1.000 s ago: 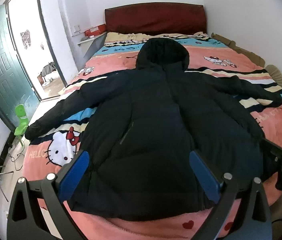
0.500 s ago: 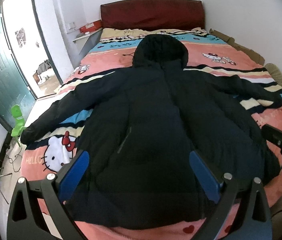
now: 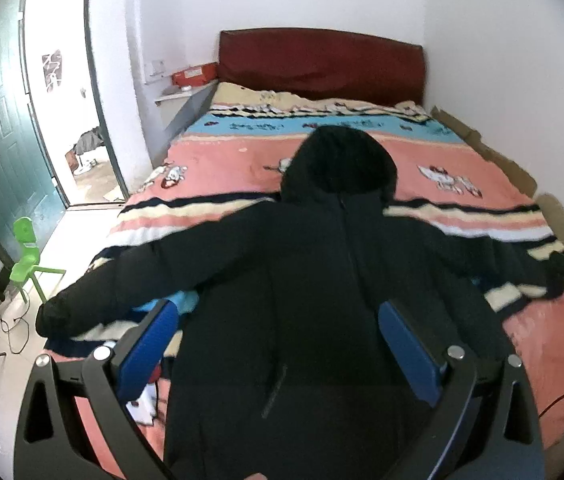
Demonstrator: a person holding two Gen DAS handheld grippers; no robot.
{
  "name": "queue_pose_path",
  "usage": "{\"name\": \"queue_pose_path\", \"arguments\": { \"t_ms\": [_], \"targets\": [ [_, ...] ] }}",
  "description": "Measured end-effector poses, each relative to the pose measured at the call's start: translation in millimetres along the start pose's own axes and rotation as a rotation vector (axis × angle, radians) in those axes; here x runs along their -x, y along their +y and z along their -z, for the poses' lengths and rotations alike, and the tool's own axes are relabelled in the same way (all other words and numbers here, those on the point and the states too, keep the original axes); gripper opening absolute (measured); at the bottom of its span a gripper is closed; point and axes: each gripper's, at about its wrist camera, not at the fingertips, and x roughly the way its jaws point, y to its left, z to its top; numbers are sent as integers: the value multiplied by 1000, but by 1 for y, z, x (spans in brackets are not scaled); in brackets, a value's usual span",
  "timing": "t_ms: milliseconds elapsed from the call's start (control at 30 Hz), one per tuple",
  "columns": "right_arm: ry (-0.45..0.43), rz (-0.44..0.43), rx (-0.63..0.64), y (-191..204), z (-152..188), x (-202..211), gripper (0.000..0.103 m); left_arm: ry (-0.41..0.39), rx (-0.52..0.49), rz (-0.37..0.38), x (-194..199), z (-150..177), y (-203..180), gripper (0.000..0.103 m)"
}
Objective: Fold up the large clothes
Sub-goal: 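Grasp the sleeve cuff nearest the right tool with the right tool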
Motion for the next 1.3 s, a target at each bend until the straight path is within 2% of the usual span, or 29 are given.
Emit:
{"name": "queue_pose_path", "arguments": {
  "t_ms": [167,300,600,700,900,1033,1167,1233,1300],
  "targets": [
    [-18,45,-76,-38,-27,-26,102,51,42,1,-30,-20,5,101],
    [-13,117,-129,-80,-41,-56,102,86,51,-22,-54,-25,4,101],
    [76,373,-262,-223,-39,-126,102,125,104,-127,-95,-21,9,101],
    [110,425,-319,-267,-35,-143,102,121,100,-149,-104,-17,7,101],
    [191,451,-459,-344,-17,-174,102,155,58,-146,-117,-10,-5,101],
    [228,405,-552,-380,-1,-189,99,172,49,-129,-122,-5,-12,101],
    [262,336,-586,-392,9,-206,88,190,42,-112,-127,0,-15,101],
    [274,303,-614,-396,15,-213,80,197,35,-104,-128,4,-18,101],
    [272,271,-645,-399,19,-218,67,195,29,-105,-129,7,-19,101]
  ]
}}
